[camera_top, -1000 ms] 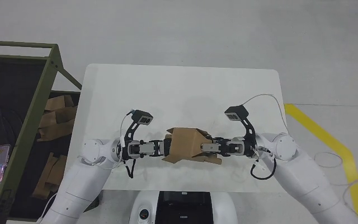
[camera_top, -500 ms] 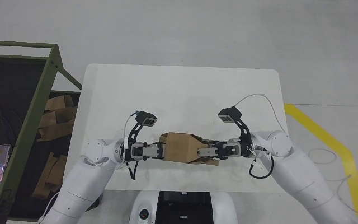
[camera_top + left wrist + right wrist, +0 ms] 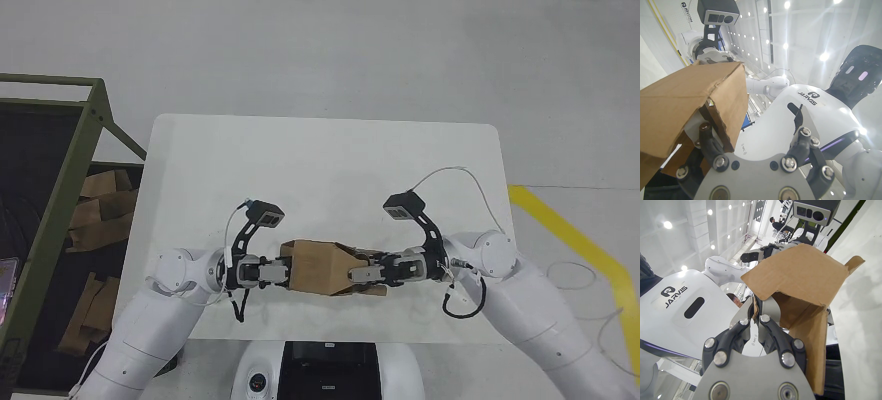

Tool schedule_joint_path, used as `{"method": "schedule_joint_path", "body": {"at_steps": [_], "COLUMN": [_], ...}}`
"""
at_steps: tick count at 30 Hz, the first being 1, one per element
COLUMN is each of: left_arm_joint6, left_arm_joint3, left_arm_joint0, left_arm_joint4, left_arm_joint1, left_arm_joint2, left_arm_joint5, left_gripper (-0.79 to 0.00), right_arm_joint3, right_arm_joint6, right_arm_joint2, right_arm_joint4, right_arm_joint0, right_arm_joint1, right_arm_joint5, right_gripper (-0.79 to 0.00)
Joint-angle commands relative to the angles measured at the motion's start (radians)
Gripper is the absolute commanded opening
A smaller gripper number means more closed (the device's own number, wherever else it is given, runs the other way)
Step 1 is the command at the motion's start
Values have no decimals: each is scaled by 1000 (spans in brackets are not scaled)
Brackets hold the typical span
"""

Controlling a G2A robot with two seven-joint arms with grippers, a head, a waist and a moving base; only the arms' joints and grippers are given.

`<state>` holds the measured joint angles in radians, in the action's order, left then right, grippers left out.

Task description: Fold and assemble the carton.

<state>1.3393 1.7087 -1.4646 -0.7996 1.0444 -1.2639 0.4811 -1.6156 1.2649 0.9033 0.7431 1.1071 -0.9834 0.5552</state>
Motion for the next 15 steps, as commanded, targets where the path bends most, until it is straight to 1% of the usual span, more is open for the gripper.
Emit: {"method": "schedule_joint_path", "body": {"at_steps": [1, 3, 5, 6, 8, 13, 15], "left_arm_joint6": [0, 0, 0, 1, 1, -2, -4], "left_arm_joint3": [2, 3, 5, 6, 7, 7, 7], "left_arm_joint0": [0, 0, 0, 0, 0, 1, 1], "left_arm_joint4": [0, 1, 1, 1, 2, 5, 6], "left_arm_joint1": [-1, -2, -3, -4, -5, -8, -9], "left_arm_joint2": [1, 2, 3, 4, 6, 9, 10], "left_arm_joint5": [0, 0, 0, -1, -1, 2, 4], "left_gripper": [-289, -382, -422, -459, -471, -474, -499], "right_arm_joint3": [-2, -3, -4, -8, -8, -7, -5], "right_arm_joint6": [3, 8, 12, 15, 20, 30, 32], "right_arm_joint2": [-1, -2, -3, -5, -6, -6, -5], "right_arm_joint4": [4, 11, 17, 23, 30, 39, 40], "right_arm_joint0": [-1, -2, -3, -3, -5, -7, -7], "right_arm_joint1": [-1, -3, -4, -5, -7, -9, -11], "right_arm_joint5": [-3, -7, -12, -15, -20, -30, -32], "right_gripper": [-785, -785, -785, -785, -785, -785, -785]}}
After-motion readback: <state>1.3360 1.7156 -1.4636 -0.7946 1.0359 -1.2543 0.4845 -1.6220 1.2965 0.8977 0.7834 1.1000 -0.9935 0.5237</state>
